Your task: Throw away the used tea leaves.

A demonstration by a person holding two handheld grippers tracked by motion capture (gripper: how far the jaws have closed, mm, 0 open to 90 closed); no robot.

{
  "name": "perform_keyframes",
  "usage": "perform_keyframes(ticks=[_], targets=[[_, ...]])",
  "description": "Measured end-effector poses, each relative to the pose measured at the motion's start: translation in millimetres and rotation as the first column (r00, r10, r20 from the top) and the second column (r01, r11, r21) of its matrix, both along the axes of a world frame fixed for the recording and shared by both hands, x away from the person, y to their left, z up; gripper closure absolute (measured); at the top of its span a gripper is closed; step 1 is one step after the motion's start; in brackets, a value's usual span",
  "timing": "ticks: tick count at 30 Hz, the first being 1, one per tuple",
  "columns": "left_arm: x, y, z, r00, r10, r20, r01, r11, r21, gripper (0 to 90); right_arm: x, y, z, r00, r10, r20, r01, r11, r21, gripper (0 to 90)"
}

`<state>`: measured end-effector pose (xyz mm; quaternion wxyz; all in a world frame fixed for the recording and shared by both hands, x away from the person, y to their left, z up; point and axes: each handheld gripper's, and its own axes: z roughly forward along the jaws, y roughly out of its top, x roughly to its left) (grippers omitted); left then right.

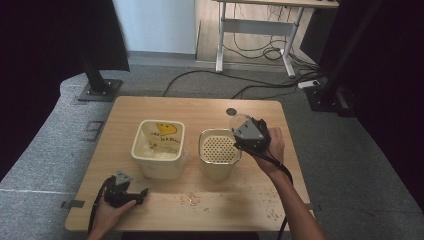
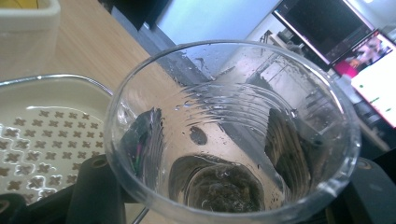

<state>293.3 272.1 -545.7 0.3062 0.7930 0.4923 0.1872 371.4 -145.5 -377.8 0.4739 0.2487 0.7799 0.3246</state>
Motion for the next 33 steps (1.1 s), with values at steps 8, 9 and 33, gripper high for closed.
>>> perform_keyframes(ticks=[8,9,33], targets=[[0.0,0.5,0.1,1.0,-0.004,-0.001,0.004,1.0,0.0,8.1,0.2,12.5,0.8,0.9999,0.011,0.008,-0.01,0.997,-0.073,37.1],[0.0,0.5,0.1,1.0,-0.005,-0.001,0.005,1.0,0.001,8.1,0.2,12.2,0.6,0.9999,0.012,0.004,-0.012,0.997,-0.079,37.1],[0.7,0.4,0.4,1.0,-0.004,-0.004,0.004,1.0,0.0,8.1,6.4,47.7,-13.5,0.9849,0.067,0.159,0.048,0.779,-0.625,37.4]])
